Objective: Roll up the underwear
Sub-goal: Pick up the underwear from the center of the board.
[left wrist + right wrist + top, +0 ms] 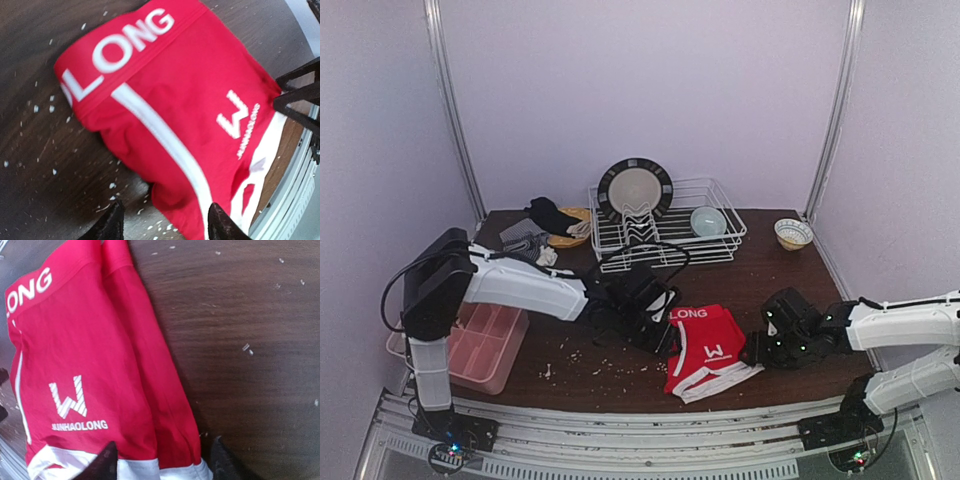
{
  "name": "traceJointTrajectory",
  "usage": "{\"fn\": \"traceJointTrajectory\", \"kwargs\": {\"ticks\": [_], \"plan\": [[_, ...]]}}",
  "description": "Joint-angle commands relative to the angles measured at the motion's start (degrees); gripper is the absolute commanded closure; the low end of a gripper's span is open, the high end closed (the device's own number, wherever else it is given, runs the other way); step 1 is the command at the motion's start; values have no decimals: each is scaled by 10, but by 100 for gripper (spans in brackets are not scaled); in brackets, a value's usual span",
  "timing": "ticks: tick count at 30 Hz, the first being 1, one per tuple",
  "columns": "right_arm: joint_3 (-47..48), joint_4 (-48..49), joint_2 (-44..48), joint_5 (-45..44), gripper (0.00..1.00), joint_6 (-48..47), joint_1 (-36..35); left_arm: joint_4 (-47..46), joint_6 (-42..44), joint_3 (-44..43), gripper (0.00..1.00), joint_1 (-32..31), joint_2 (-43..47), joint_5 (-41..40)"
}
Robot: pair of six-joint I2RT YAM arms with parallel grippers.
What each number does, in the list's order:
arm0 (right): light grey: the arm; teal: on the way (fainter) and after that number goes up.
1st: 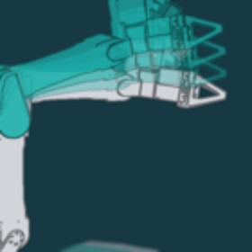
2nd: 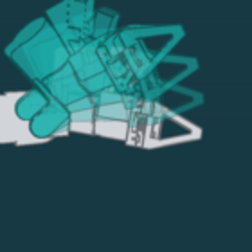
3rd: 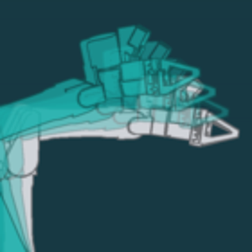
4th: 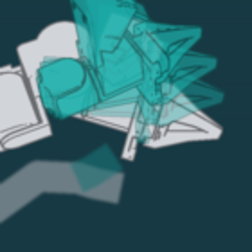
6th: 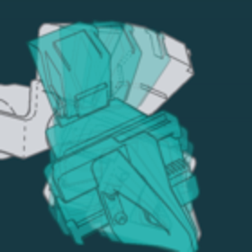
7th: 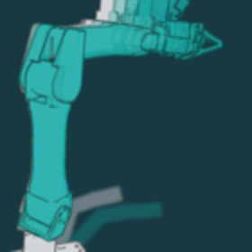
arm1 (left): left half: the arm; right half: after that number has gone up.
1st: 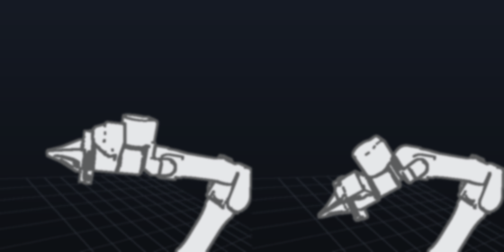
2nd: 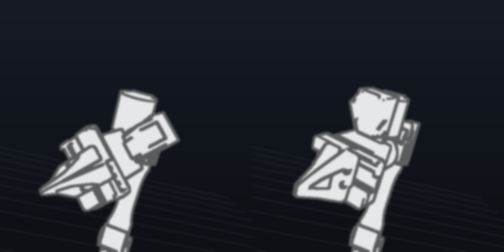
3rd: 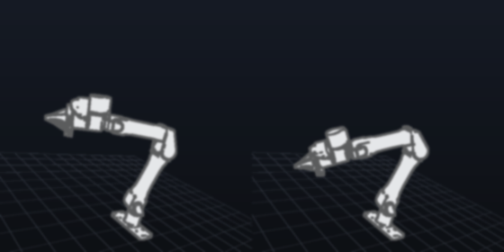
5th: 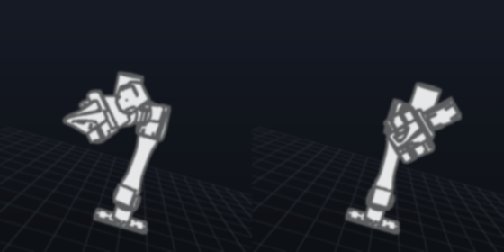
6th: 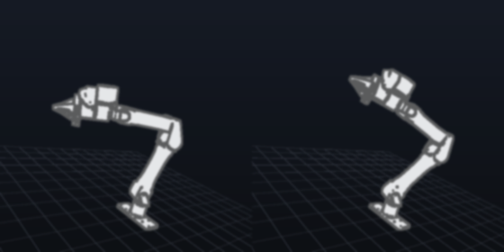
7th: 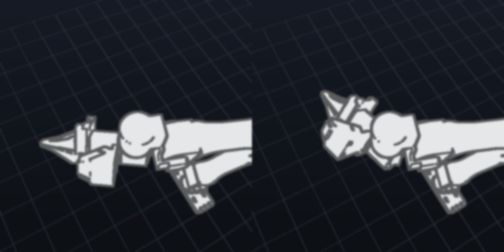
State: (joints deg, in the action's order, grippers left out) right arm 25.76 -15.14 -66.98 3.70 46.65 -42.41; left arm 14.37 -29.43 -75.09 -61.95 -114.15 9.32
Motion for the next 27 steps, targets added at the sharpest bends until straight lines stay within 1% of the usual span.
{"fn": "traceJointTrajectory", "kwargs": {"ticks": [1,7,11,14,21,24,27], "plan": [[-15,-52,-40,-6,50,-5,-3,-61,-27,41,45,-3,28,-8],[-30,-37,-47,-10,80,19,-23,-106,-51,76,47,-17,16,10],[-24,-50,-23,-19,99,25,-27,-108,-55,82,47,-29,13,10],[-15,-65,14,-23,100,22,-30,-112,-61,88,48,-37,17,0],[22,-123,102,-31,100,15,-42,-157,-89,136,48,-47,41,-29],[32,-126,113,-25,100,9,-48,-163,-92,149,48,-47,52,-34],[44,-135,102,-26,100,3,-50,-174,-91,165,48,-47,58,-39]]}}
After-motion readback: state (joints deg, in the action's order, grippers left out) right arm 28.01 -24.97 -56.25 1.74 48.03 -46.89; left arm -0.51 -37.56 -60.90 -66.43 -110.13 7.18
